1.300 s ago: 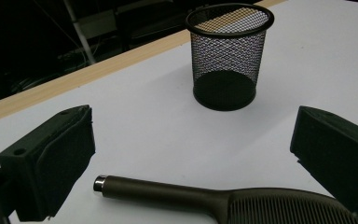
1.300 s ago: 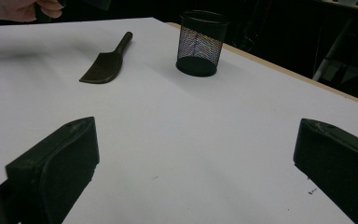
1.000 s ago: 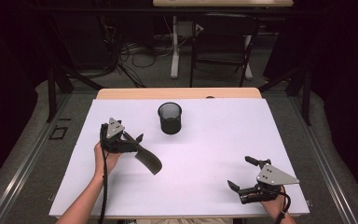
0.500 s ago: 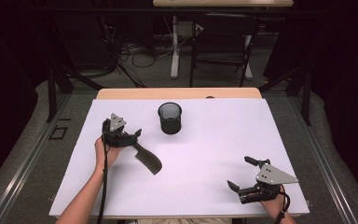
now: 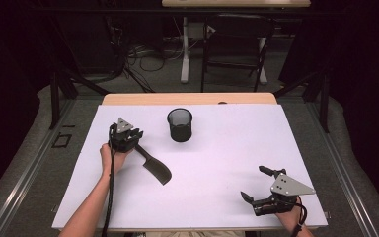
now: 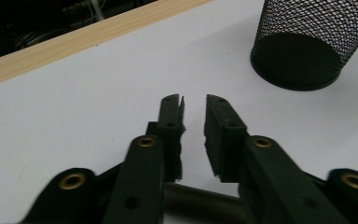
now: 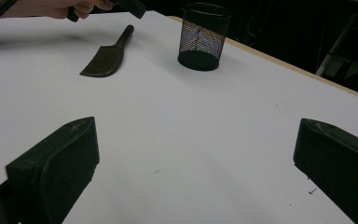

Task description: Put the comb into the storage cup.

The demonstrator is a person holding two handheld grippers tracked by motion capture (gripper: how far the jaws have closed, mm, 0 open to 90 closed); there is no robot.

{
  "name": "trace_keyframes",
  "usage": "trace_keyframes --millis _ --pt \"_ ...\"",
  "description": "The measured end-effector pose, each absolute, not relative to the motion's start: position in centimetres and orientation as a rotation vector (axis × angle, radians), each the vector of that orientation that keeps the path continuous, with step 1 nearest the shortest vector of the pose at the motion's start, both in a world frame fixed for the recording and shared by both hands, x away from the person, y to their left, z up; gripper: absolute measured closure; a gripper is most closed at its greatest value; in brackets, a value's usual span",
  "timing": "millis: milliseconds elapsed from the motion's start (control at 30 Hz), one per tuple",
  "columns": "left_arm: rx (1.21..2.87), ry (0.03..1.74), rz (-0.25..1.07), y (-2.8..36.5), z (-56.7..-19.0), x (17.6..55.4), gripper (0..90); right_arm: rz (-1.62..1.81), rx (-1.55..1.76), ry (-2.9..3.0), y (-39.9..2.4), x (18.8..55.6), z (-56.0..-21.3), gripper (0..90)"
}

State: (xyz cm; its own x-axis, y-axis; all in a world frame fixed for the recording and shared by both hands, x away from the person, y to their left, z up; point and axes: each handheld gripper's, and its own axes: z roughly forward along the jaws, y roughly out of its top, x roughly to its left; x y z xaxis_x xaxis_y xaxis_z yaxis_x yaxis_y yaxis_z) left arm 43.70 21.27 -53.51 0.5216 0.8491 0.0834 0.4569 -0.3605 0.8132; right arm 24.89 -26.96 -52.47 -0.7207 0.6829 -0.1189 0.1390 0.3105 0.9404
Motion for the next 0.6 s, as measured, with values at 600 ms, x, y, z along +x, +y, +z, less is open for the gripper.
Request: trace_keyframes --millis 600 --pt "2.130 1.124 0.651 21.4 -55.2 44.7 89.9 1.403 0.721 2.091 -26.9 25.0 -52.6 0.0"
